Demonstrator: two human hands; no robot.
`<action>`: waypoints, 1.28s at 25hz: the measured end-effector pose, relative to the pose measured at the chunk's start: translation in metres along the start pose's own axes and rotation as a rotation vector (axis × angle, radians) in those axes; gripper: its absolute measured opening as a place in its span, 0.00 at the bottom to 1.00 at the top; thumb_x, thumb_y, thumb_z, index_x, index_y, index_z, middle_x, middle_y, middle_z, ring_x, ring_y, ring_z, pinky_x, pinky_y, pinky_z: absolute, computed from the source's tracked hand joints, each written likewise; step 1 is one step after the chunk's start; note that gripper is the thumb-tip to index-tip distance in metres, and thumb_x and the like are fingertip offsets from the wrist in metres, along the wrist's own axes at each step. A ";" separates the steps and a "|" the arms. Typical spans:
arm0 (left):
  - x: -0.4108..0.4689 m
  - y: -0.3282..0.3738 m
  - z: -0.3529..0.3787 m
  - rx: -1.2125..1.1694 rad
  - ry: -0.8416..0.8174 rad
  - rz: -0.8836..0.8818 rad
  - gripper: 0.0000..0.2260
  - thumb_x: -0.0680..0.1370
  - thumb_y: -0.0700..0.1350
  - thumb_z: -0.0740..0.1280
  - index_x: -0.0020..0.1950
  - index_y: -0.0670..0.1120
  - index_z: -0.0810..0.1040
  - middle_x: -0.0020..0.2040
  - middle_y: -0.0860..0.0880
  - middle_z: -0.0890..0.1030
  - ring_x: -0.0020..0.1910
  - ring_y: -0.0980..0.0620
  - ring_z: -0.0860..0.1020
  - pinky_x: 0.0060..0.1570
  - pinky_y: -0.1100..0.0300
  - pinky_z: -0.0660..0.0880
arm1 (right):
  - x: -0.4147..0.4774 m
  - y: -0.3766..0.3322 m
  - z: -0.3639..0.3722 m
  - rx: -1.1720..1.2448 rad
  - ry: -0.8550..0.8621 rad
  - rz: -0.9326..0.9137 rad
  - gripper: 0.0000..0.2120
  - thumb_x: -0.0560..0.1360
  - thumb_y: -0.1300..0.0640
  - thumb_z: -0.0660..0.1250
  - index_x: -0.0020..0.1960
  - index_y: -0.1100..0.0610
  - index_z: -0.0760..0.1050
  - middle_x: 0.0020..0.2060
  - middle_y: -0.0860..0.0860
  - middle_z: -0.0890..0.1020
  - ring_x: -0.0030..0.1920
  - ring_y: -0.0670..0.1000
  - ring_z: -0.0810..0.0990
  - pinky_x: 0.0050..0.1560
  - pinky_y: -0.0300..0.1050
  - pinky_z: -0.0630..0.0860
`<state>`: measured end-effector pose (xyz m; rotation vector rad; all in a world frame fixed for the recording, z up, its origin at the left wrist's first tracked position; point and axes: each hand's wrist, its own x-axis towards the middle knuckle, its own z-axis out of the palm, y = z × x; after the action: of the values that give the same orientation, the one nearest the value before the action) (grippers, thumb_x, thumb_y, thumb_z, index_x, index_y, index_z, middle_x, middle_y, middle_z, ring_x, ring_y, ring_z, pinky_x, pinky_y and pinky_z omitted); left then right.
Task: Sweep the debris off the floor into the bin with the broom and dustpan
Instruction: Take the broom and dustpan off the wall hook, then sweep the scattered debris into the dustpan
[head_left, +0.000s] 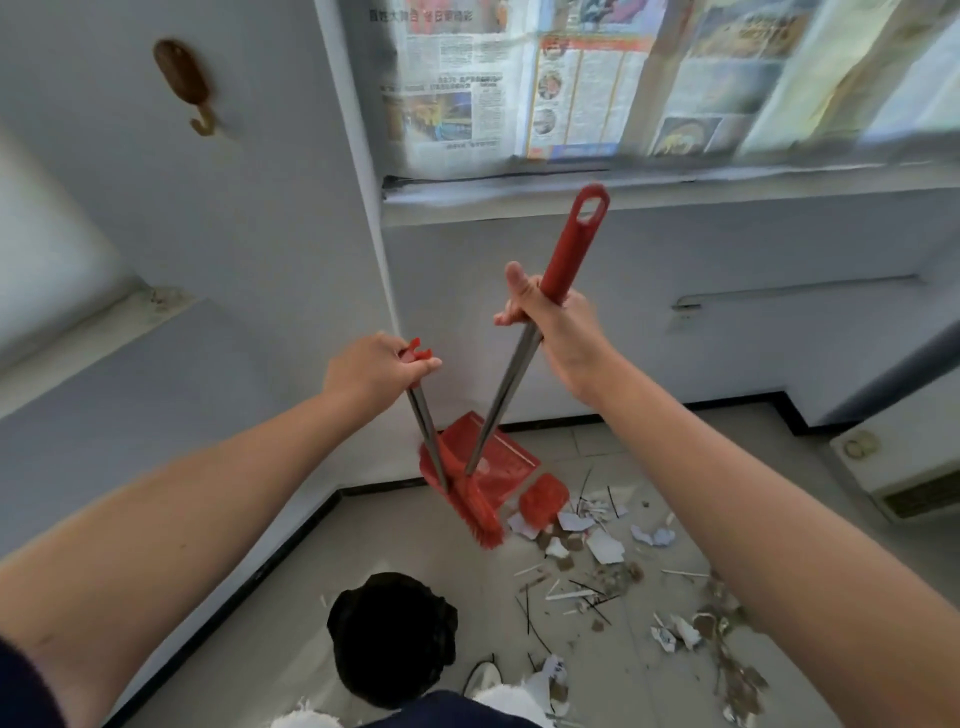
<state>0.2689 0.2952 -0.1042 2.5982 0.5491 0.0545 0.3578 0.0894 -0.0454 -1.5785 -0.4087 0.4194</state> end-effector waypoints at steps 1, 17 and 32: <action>-0.009 0.007 0.004 -0.006 0.005 -0.010 0.26 0.74 0.64 0.68 0.34 0.39 0.78 0.28 0.46 0.76 0.32 0.44 0.77 0.33 0.56 0.67 | -0.014 -0.001 -0.013 -0.131 -0.020 0.019 0.23 0.71 0.34 0.64 0.37 0.53 0.78 0.37 0.49 0.83 0.45 0.49 0.82 0.63 0.51 0.69; -0.228 0.061 0.099 -0.089 -0.018 -0.082 0.23 0.76 0.62 0.66 0.30 0.46 0.69 0.29 0.51 0.74 0.34 0.47 0.77 0.33 0.57 0.67 | -0.287 0.072 -0.099 0.097 -0.384 1.028 0.14 0.78 0.57 0.65 0.60 0.63 0.72 0.40 0.58 0.80 0.27 0.44 0.76 0.22 0.32 0.75; -0.271 0.115 0.239 -0.111 -0.123 -0.477 0.23 0.75 0.62 0.64 0.30 0.46 0.74 0.30 0.47 0.82 0.35 0.45 0.82 0.37 0.55 0.77 | -0.338 0.161 -0.236 0.088 -0.300 1.233 0.06 0.77 0.69 0.61 0.42 0.62 0.67 0.27 0.52 0.70 0.20 0.44 0.68 0.16 0.34 0.64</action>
<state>0.0953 -0.0106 -0.2460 2.2809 1.0675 -0.2226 0.1846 -0.2914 -0.1893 -1.5287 0.4266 1.5909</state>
